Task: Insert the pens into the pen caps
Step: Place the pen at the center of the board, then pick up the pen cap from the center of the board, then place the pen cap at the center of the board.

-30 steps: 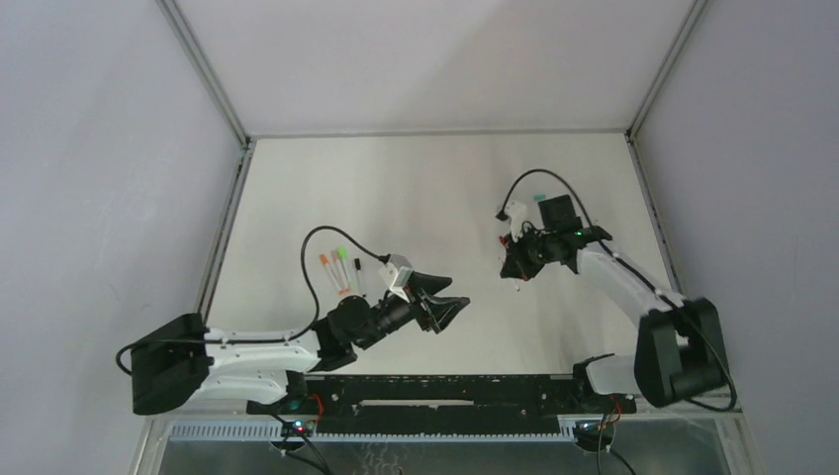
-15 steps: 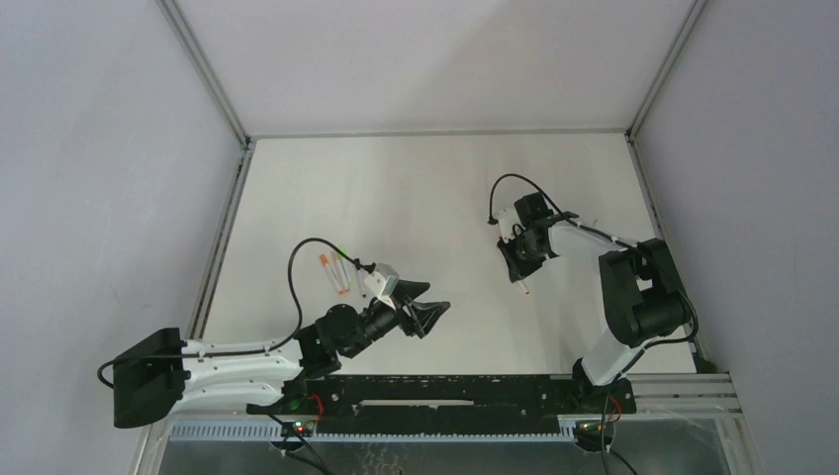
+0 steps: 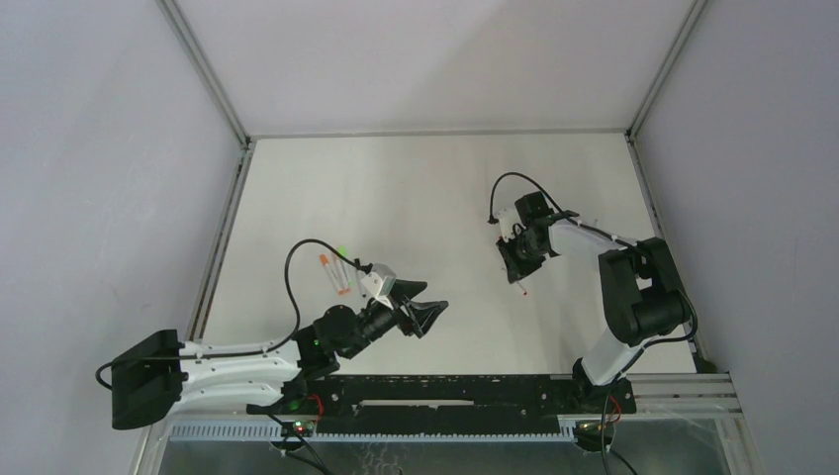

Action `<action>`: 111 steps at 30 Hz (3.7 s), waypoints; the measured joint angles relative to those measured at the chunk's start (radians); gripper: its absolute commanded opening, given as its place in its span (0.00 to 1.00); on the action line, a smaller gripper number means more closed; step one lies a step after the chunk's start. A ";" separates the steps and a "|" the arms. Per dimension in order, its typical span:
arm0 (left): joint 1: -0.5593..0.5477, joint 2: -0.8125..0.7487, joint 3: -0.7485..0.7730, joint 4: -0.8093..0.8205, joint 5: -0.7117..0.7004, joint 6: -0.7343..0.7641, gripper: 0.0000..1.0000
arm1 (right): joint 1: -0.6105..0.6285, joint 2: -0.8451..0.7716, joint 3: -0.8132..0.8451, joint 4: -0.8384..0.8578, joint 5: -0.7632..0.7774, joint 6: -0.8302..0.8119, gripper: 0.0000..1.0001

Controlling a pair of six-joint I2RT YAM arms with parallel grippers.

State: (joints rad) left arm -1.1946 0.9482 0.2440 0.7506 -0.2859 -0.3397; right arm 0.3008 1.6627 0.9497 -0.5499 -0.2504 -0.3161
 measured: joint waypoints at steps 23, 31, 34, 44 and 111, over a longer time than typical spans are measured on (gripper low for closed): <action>0.000 -0.095 -0.029 -0.009 -0.011 0.000 0.84 | -0.089 -0.153 0.053 -0.059 -0.156 -0.039 0.51; 0.000 -0.119 -0.071 -0.006 -0.029 0.000 0.85 | -0.072 -0.101 0.125 -0.048 -0.195 -0.071 0.50; 0.003 -0.118 -0.084 -0.004 -0.034 0.000 0.85 | -0.058 -0.064 0.126 -0.029 -0.147 -0.059 0.50; 0.007 -0.117 -0.085 0.011 -0.044 -0.001 0.85 | -0.063 0.150 0.267 0.010 -0.030 -0.026 0.48; 0.087 -0.561 -0.167 -0.409 -0.127 -0.178 0.85 | 0.607 0.011 0.059 -0.135 0.114 -1.520 0.34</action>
State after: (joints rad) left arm -1.1080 0.3870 0.0772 0.3412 -0.4126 -0.5179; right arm 0.9077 1.6737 1.0088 -0.6849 -0.1360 -1.8359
